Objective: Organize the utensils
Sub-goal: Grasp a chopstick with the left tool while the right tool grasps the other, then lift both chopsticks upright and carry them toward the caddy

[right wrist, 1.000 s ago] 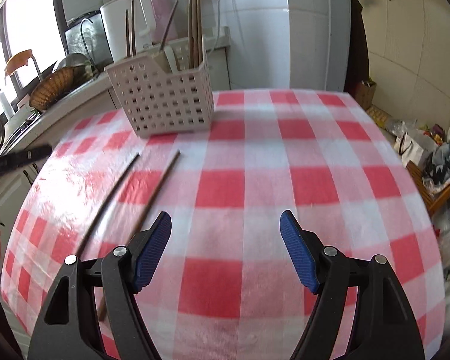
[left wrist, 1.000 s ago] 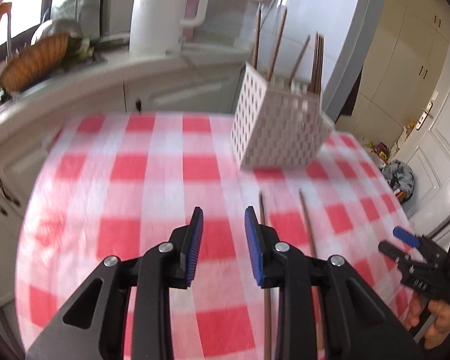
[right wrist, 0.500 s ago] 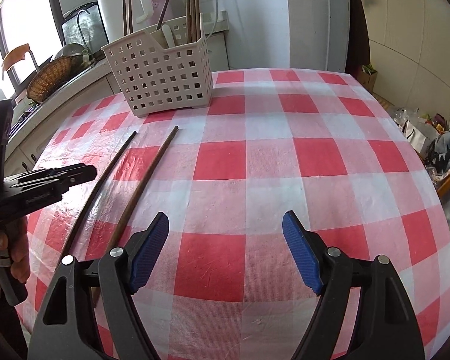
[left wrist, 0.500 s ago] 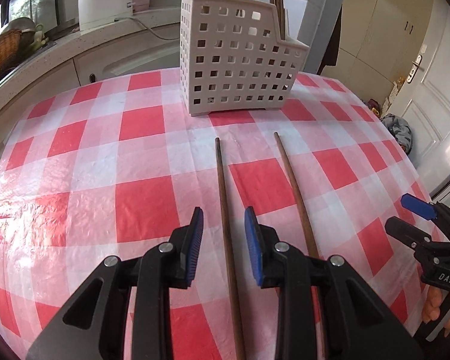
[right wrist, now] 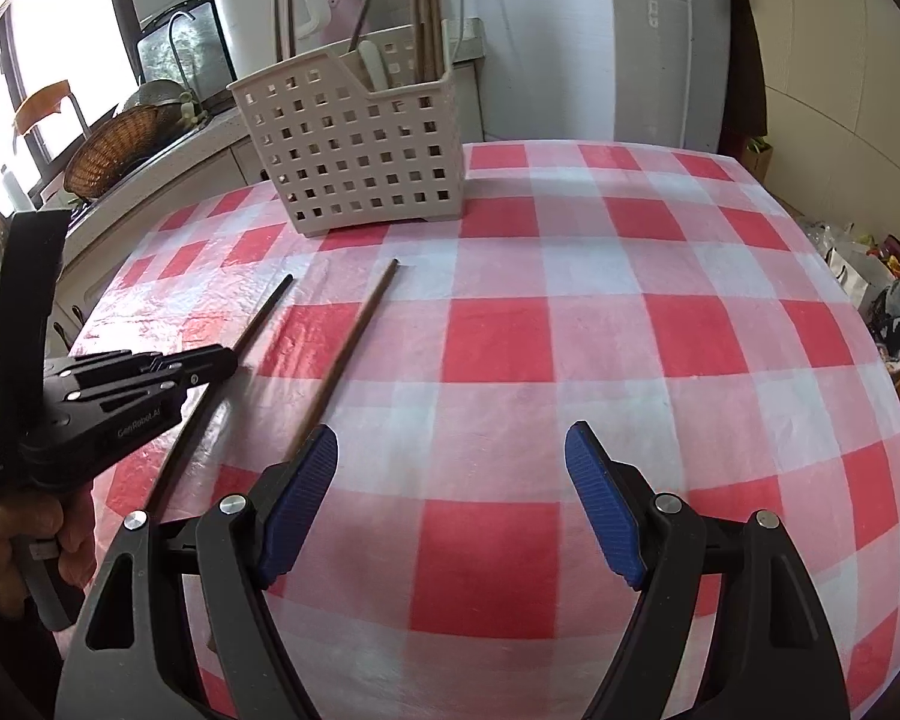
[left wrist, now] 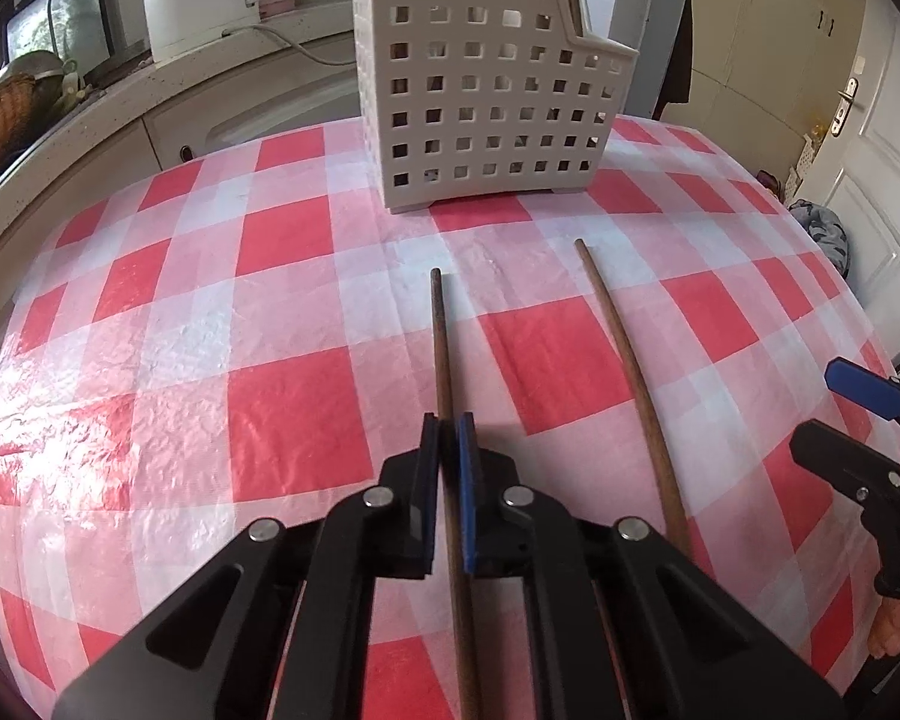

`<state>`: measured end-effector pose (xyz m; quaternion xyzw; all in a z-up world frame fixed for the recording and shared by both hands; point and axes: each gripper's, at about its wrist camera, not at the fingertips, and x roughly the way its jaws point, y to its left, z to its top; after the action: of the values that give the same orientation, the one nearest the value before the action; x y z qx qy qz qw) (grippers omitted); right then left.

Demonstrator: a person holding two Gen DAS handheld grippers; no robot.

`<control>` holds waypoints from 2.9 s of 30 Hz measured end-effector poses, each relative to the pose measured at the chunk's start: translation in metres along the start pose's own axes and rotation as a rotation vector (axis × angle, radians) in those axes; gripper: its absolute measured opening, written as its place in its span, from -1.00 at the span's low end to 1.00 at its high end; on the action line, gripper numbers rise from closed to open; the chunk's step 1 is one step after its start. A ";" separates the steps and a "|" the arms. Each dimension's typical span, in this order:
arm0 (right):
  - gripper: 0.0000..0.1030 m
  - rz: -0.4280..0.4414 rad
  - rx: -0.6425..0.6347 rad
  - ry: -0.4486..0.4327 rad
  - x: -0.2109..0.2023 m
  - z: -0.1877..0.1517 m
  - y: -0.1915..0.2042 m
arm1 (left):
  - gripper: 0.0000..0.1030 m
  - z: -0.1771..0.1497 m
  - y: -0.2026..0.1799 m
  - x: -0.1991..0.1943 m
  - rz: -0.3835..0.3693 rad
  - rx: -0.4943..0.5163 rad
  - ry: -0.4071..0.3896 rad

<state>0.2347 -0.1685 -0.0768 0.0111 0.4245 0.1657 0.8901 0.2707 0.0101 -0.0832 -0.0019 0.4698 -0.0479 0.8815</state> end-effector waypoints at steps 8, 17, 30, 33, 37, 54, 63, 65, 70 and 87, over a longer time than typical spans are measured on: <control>0.19 -0.011 -0.036 0.036 0.030 0.013 0.037 | -0.88 -0.020 0.031 -0.018 0.043 -0.058 -0.004; -0.08 -0.040 -0.099 0.073 0.055 0.021 0.062 | -0.88 -0.036 0.050 -0.029 0.070 -0.091 -0.015; -0.33 -0.030 -0.165 0.070 0.063 0.023 0.067 | -0.87 -0.034 0.048 -0.025 0.073 -0.080 0.006; -0.54 -0.020 -0.177 0.068 0.063 0.023 0.067 | -0.80 -0.031 0.046 -0.023 0.077 -0.066 0.008; -0.74 0.001 -0.181 0.069 0.062 0.024 0.062 | -0.68 -0.027 0.044 -0.020 0.079 -0.046 0.009; -0.84 0.016 -0.145 0.018 0.048 0.020 0.049 | -0.89 -0.020 0.039 -0.025 0.094 -0.027 0.017; -0.84 0.048 -0.108 -0.024 0.026 0.006 0.035 | -0.89 -0.026 0.025 -0.046 0.132 -0.022 0.010; -0.84 0.054 -0.108 -0.034 0.020 0.004 0.034 | -0.89 -0.025 0.027 -0.050 0.141 -0.038 0.007; -0.85 0.075 -0.121 -0.061 0.004 0.004 0.037 | -0.89 -0.023 0.029 -0.067 0.145 -0.072 -0.017; -0.85 0.065 -0.143 -0.119 -0.051 0.012 0.048 | -0.89 -0.039 0.047 -0.133 0.031 -0.159 -0.183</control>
<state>0.2006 -0.1372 -0.0227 -0.0290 0.3575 0.2232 0.9064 0.1689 0.0703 0.0033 -0.0689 0.3896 0.0033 0.9184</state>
